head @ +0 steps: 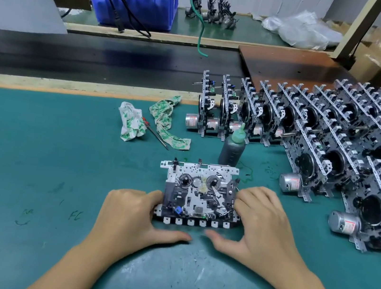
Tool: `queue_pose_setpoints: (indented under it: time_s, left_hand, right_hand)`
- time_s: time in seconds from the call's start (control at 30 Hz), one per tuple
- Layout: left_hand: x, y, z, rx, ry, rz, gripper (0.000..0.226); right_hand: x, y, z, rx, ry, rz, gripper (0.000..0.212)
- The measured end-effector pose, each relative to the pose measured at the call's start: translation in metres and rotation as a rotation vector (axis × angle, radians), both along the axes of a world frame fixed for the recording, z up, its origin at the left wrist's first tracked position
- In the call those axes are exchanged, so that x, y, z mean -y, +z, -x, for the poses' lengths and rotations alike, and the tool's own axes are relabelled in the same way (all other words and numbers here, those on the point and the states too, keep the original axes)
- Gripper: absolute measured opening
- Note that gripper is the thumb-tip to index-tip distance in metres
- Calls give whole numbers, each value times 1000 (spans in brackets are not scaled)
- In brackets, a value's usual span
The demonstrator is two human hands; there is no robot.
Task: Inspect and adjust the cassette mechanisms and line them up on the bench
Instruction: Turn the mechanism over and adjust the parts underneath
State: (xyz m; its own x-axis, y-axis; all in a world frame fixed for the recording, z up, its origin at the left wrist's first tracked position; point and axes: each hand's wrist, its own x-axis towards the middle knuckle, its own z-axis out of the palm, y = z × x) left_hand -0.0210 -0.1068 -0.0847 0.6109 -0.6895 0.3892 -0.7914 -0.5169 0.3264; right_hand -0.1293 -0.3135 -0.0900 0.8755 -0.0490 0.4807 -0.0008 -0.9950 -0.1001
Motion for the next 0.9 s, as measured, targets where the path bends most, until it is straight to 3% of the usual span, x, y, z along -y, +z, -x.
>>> queue_pose_setpoints:
  time_s: [0.1, 0.3, 0.6, 0.7, 0.8, 0.9]
  left_hand:
    - [-1, -2, 1, 15, -75, -10, 63]
    - [0, 3, 1, -7, -30, -4, 61]
    - [-4, 0, -3, -92, 18, 20, 66]
    - [-6, 4, -3, -252, 11, 162, 66]
    - [-9, 6, 1, -479, -14, 383, 70]
    - [-8, 11, 7, -559, -51, 534, 47]
  right_hand:
    - [0, 2, 1, 25, -36, 12, 58]
    - [-10, 0, -1, 123, -72, 23, 56]
    - [2, 5, 0, -51, 111, -35, 46]
    - [-1, 9, -1, -103, 148, -334, 37]
    - [-5, 12, 1, -122, 177, -722, 45]
    - [-13, 20, -4, -80, 132, -994, 48]
